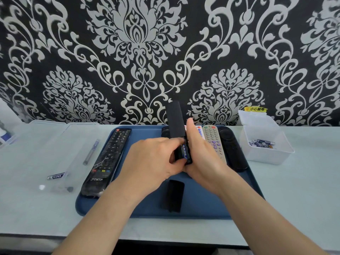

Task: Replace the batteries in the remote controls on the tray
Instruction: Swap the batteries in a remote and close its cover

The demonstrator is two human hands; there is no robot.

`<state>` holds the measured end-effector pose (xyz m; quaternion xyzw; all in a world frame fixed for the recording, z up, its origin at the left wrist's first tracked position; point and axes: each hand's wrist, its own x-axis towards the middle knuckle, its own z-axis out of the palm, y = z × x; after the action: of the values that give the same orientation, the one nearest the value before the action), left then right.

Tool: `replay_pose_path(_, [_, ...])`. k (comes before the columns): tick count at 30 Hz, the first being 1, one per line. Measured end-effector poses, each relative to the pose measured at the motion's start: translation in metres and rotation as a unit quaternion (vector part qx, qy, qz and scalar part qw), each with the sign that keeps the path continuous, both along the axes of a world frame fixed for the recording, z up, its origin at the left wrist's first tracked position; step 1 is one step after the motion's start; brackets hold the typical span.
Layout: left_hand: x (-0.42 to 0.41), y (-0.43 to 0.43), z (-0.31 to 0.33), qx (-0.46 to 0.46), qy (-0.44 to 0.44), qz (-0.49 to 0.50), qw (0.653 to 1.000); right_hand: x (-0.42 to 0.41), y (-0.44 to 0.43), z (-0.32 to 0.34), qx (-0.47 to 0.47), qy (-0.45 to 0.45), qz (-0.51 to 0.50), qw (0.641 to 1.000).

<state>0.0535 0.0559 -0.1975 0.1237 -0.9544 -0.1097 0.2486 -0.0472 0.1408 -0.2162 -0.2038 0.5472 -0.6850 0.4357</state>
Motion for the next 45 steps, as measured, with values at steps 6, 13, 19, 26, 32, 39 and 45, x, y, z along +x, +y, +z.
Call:
replay_pose_path(6, [-0.003, 0.004, -0.004, -0.065, 0.024, -0.001, 0.998, 0.007, -0.001, 0.003, 0.016, 0.023, -0.007, 1.0])
replay_pose_path(13, [-0.009, 0.004, -0.018, -0.105, 0.133, -0.058, 0.984, 0.003, 0.001, 0.004, 0.003, -0.062, -0.028, 0.998])
replay_pose_path(19, [-0.013, 0.009, -0.019, -0.064, 0.137, -0.064, 0.986, -0.003, 0.006, 0.005, -0.043, -0.153, -0.036, 0.987])
replay_pose_path(26, [-0.024, 0.021, -0.014, 0.132, 0.16, -0.056, 0.977, -0.008, 0.012, 0.012, -0.116, -0.175, -0.072, 0.975])
replay_pose_path(32, [-0.036, 0.037, 0.007, 0.562, 0.19, -0.001, 0.805, -0.016, 0.027, 0.017, -0.108, -0.041, -0.1, 0.988])
replay_pose_path(39, [-0.066, 0.063, 0.014, 0.787, 0.18, -0.025, 0.589, -0.034, 0.059, 0.026, -0.106, 0.069, -0.156, 0.98])
replay_pose_path(45, [-0.118, 0.091, 0.022, 0.761, 0.136, -0.045, 0.633, -0.069, 0.089, 0.037, -0.047, 0.106, -0.303, 0.946])
